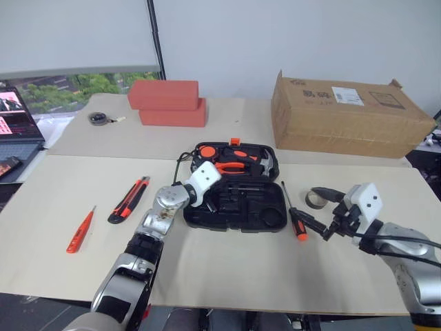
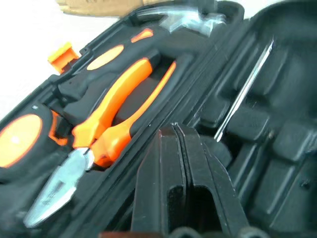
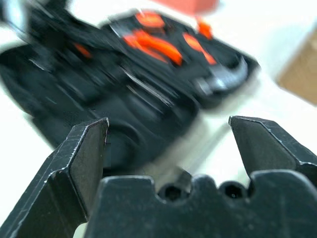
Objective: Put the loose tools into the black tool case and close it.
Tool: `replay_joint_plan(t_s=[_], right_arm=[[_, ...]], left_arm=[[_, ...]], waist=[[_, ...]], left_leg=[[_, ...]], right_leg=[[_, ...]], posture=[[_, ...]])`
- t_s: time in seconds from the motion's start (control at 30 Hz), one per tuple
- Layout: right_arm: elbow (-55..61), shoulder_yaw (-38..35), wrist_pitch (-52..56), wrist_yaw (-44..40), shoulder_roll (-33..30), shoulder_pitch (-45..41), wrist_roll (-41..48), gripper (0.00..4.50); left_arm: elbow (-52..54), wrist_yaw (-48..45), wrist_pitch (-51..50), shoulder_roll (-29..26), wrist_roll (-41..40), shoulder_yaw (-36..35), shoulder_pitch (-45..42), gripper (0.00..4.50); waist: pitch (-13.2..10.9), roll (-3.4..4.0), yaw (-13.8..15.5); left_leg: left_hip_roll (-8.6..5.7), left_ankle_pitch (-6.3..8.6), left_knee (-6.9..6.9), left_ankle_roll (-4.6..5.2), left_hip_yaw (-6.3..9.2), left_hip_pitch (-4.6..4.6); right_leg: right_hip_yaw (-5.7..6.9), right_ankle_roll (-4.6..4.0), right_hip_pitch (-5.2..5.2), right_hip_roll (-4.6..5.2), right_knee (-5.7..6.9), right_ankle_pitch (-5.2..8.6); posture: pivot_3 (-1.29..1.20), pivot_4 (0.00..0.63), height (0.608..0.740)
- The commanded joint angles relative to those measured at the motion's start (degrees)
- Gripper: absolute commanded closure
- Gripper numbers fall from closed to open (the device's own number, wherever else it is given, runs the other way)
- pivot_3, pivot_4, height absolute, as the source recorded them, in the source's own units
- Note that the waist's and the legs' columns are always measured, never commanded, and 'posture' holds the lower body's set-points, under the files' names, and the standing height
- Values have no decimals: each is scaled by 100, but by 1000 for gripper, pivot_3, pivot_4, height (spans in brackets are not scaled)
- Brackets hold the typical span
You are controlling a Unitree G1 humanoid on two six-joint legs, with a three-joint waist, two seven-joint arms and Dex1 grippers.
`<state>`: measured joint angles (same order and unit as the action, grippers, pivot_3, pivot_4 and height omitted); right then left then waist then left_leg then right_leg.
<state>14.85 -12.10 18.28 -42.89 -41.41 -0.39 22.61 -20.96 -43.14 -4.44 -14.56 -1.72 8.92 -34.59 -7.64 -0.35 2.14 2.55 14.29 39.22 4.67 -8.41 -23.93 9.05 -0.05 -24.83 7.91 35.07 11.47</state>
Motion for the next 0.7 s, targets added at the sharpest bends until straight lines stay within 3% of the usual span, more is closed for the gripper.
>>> replay_joint_plan(t_s=[0.03, 0.17, 0.37, 0.47, 0.7], right_arm=[[-259, -43, 197, 14, -227, -274, -175, 0], [-169, 57, 612, -82, -302, -246, -88, 0], [813, -200, 1689, 316, -153, 199, 310, 0], [1290, -342, 2194, 446, -190, 461, 528, 0], [1833, -274, 2856, 805, -182, 909, 533, 0]], left_arm=[[783, -570, -311, -360, -778, -486, -62, 4450], [1373, -1255, -684, -993, -1338, -724, 257, 4450], [2647, -2294, -1491, -2104, -2317, -1067, 981, 4450], [3061, -2525, -1809, -2396, -2724, -1171, 1141, 4450], [3418, -3072, -2519, -3149, -3231, -1149, 1169, 4450]], waist=[[-1, -1, -7], [-1, -1, -13], [-17, -6, -8], [-32, -5, 16], [-41, 1, -6]], left_leg=[[-3, -19, -2, -43, -13, -10], [-12, -20, -38, -47, -33, -14], [-15, -11, -38, -53, -27, -14], [-13, 19, -31, -88, -6, -13], [-4, 28, -27, -71, 17, 16]], right_leg=[[-6, -13, -13, -6, 2, -3], [-10, -41, -15, -37, -8, -19], [-24, 43, -13, -36, -27, 41], [-40, 29, -12, -31, -17, 50], [-49, 2, -9, -41, 1, 63]], posture=[[0, 150, 712], [0, 150, 712], [0, 150, 712], [0, 150, 712], [0, 150, 712]])
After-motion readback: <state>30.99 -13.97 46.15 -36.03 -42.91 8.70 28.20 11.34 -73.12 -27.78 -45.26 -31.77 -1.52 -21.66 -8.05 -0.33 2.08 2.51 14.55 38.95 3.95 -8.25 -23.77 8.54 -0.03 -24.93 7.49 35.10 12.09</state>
